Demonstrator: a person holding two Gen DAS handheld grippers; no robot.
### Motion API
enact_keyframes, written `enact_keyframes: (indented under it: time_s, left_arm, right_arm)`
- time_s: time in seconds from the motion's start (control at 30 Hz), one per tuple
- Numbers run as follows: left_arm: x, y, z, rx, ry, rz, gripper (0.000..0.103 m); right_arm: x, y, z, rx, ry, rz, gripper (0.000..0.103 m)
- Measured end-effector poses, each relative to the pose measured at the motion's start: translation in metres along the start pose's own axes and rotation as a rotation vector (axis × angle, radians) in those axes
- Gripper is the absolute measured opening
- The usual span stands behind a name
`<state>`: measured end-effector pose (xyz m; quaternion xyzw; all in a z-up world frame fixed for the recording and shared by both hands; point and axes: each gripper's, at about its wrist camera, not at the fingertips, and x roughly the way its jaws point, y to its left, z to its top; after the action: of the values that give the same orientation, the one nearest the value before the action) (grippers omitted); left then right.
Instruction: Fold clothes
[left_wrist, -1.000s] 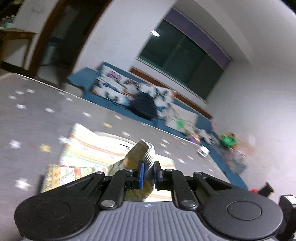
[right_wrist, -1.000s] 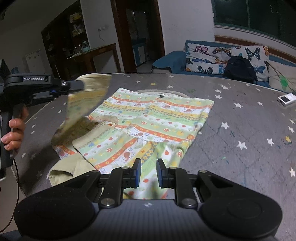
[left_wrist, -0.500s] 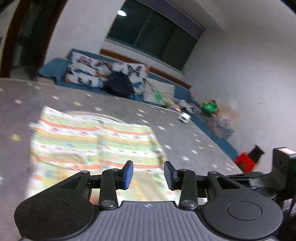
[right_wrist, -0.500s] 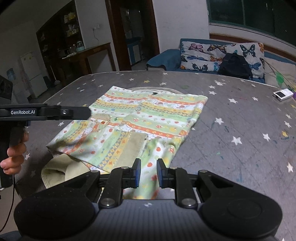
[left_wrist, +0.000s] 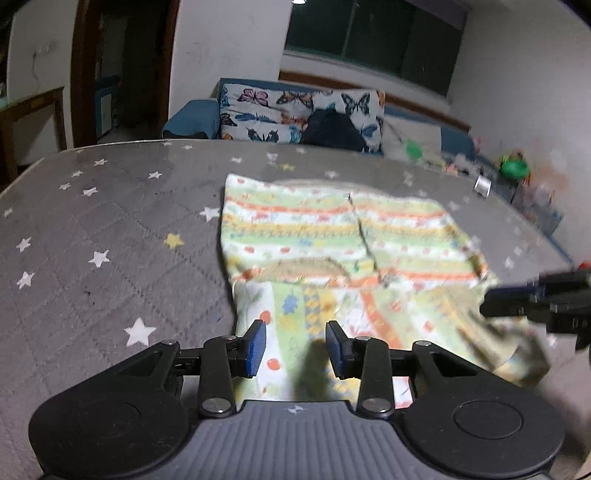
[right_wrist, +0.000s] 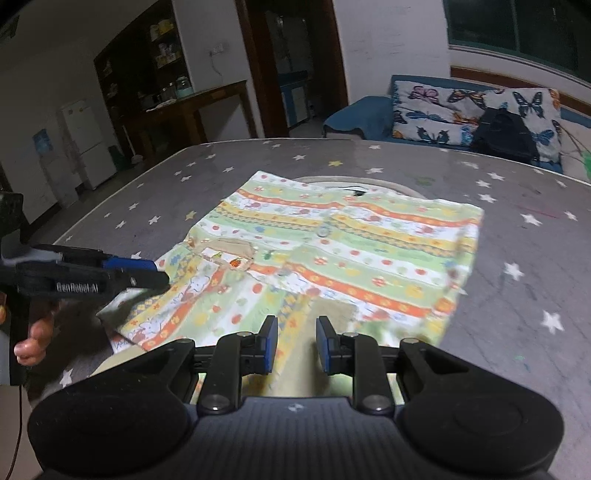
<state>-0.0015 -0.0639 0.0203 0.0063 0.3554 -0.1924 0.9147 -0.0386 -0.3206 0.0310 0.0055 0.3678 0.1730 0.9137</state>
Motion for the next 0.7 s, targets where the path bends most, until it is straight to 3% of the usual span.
enact_keyframes:
  time_s: [0.2,0.47,0.7]
  left_arm:
    - [0.002,-0.009,0.006,0.043,-0.006,-0.011,0.038]
    - [0.025,-0.034,0.024,0.067,-0.009,-0.062,0.038]
    - [0.039,-0.031,0.019,0.083,0.016,-0.033,0.039]
  right_arm:
    - [0.031,0.009,0.006,-0.040,0.039,0.002,0.022]
    - [0.037,0.021,0.022,-0.081,0.006,0.020,0.022]
    - [0.056,0.029,0.021,-0.115,0.047,0.039,0.024]
